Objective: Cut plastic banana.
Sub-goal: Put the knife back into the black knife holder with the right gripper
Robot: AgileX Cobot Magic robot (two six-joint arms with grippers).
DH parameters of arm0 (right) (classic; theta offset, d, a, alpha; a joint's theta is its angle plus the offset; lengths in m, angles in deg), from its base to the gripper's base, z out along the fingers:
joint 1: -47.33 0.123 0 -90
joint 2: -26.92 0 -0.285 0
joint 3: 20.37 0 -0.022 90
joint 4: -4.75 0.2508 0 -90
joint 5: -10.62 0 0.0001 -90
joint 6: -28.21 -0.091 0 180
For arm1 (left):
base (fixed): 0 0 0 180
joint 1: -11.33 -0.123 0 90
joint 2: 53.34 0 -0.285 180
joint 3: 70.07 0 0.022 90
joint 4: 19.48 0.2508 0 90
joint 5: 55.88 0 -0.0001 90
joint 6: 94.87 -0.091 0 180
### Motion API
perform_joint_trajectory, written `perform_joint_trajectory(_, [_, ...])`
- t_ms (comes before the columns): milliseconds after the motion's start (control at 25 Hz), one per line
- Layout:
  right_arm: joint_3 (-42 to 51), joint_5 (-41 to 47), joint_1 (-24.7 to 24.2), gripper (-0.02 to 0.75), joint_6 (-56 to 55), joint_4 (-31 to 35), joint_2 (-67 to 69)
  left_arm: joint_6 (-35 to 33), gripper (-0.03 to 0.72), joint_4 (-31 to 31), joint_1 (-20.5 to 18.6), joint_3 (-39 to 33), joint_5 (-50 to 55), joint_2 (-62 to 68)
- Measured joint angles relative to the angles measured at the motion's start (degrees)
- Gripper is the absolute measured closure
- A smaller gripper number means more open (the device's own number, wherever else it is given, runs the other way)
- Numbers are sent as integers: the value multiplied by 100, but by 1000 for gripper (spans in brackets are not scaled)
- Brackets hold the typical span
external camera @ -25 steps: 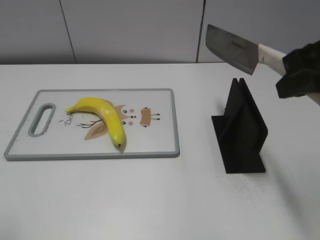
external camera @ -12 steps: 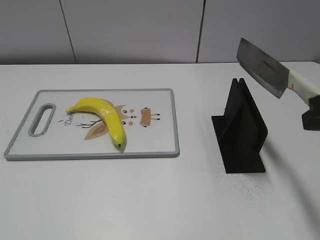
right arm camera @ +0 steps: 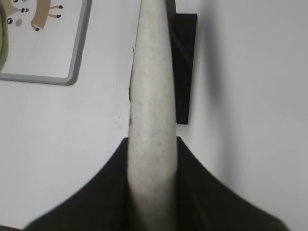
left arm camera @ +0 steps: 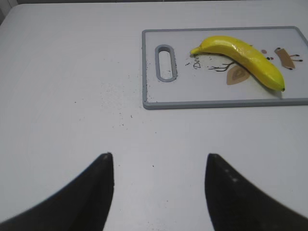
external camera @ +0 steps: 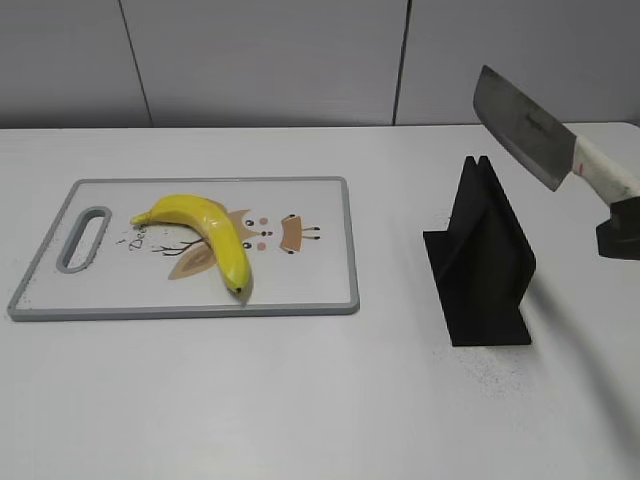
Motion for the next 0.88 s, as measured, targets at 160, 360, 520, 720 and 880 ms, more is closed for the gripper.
perform_joint_trajectory(160, [0, -94, 0, 573, 0, 0, 261, 5, 121, 0, 0, 0, -41, 0])
perform_joint_trajectory(360, [5, -196, 0, 573, 0, -60, 656, 5, 139, 0, 0, 0, -52, 0])
perform_joint_trajectory(520, [10, -354, 0, 573, 0, -110, 730, 5, 142, 0, 0, 0, -52, 0])
perform_joint_trajectory(720, [10, -387, 0, 573, 0, -133, 741, 5, 148, 0, 0, 0, -57, 0])
perform_joint_trajectory(880, [10, -387, 0, 573, -14, -162, 741, 5, 152, 0, 0, -5, -57, 0])
